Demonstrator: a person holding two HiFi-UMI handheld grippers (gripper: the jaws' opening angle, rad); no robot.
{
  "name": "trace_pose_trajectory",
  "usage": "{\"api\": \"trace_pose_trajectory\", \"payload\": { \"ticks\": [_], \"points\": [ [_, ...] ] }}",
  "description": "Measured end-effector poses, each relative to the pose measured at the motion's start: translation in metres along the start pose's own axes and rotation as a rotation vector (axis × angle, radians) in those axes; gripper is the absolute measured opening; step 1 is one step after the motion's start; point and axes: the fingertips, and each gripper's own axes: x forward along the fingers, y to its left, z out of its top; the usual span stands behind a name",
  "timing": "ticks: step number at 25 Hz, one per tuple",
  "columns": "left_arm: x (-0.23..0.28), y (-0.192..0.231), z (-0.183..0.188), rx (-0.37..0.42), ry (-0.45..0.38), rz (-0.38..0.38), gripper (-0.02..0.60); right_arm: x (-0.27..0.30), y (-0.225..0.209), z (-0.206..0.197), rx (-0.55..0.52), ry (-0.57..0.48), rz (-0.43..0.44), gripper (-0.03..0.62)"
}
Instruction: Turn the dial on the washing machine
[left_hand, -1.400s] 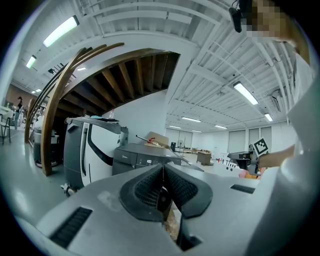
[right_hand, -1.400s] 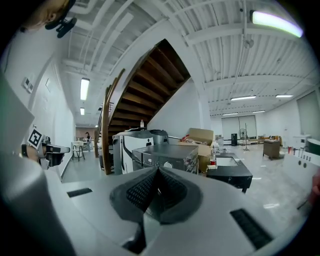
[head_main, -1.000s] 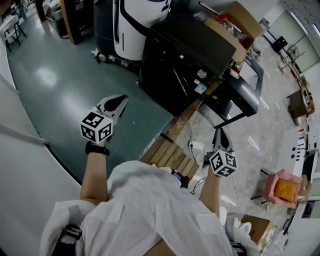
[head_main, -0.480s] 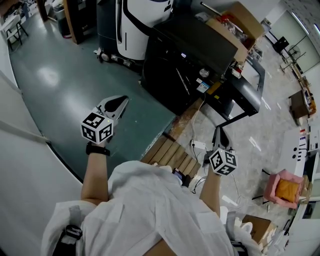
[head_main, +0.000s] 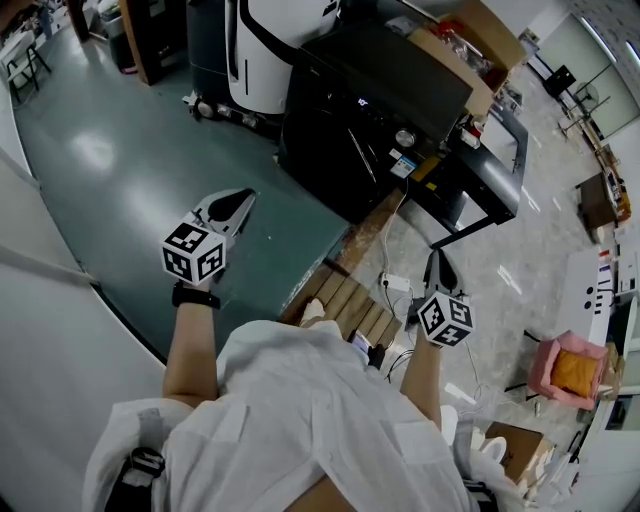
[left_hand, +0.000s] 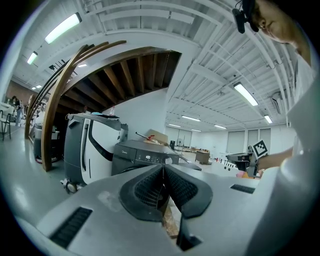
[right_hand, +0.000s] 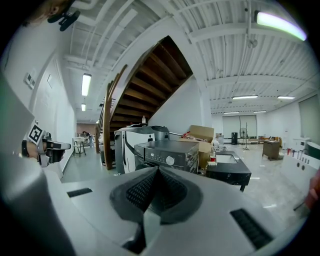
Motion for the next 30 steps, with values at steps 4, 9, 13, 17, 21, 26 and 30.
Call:
{"api": "trace_pose_trajectory", "payload": {
  "ticks": [4,9,13,17,21,26,30],
  "points": [
    [0.013,0.002,0.001,0.008,0.000,-0.003,0.017,0.010,-0.007,-0.003,0.007,0.003,-0.003,0.002],
    [0.031,0.008,0.009,0.027,0.001,0.002,0.017,0.033,-0.018,-0.001,0.016,0.003,0.001,0.002],
    [0.045,0.021,0.015,0.019,-0.002,0.025,0.017,0.055,-0.021,0.005,0.015,0.004,0.020,0.002],
    [0.076,0.020,0.009,0.027,0.026,0.002,0.017,0.083,-0.037,0.002,0.033,0.014,0.029,0.002],
    [0.108,0.023,0.010,0.033,0.051,-0.016,0.017,0.114,-0.050,0.006,0.029,0.020,0.041,0.002],
    [0.149,0.030,0.018,0.039,0.062,-0.024,0.017,0.155,-0.059,0.016,0.004,0.031,0.076,0.002],
    [0.181,0.038,0.024,0.038,0.071,-0.025,0.017,0.189,-0.065,0.024,-0.018,0.044,0.107,0.002]
  ]
}}
